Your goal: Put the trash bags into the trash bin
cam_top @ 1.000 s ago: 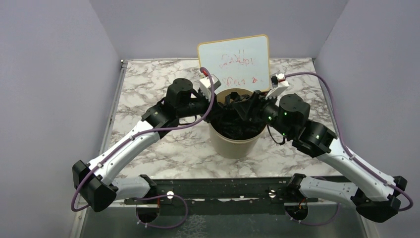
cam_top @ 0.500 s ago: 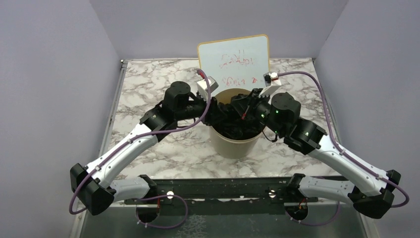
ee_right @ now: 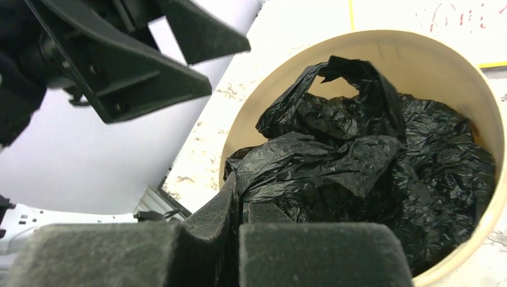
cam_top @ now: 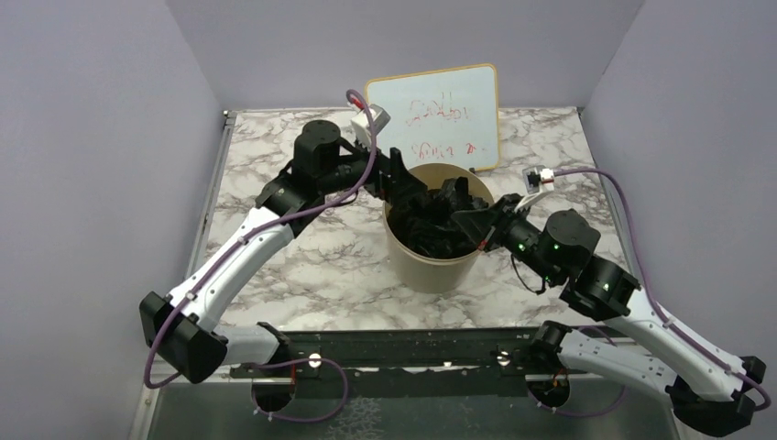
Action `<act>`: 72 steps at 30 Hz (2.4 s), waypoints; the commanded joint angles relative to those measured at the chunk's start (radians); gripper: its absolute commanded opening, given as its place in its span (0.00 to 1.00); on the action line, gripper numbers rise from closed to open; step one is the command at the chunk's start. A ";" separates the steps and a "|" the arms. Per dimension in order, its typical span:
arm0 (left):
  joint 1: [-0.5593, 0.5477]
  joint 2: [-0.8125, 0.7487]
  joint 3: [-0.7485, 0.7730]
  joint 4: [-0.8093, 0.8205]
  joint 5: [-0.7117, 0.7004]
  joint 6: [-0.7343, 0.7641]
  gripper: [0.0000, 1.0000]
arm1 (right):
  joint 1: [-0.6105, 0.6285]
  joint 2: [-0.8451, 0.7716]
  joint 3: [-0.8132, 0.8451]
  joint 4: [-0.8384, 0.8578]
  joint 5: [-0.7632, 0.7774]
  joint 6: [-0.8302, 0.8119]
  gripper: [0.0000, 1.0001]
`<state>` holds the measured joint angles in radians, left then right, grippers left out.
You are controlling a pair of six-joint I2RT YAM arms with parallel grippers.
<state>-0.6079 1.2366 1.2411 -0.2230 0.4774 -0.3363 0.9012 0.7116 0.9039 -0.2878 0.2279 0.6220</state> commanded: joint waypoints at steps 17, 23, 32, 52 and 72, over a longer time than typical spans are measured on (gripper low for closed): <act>-0.157 0.402 0.454 -0.282 0.252 0.187 0.91 | -0.003 -0.024 -0.015 -0.127 -0.070 0.008 0.01; -0.170 0.467 0.524 -0.320 0.177 0.167 0.76 | -0.002 -0.053 -0.043 -0.100 -0.094 -0.010 0.01; -0.173 0.448 0.517 -0.340 0.143 0.196 0.09 | -0.002 -0.050 -0.029 -0.187 0.043 -0.002 0.01; -0.033 0.168 0.288 -0.209 -0.383 -0.017 0.00 | -0.014 0.257 0.259 -0.212 0.106 -0.195 0.01; -0.029 -0.033 0.188 -0.182 -0.413 -0.059 0.00 | -0.171 0.626 0.708 -0.311 -0.392 -0.388 0.01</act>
<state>-0.6361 1.2247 1.4479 -0.4320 0.0368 -0.3935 0.7303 1.3277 1.5654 -0.5575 0.0830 0.2817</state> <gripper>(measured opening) 0.004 0.015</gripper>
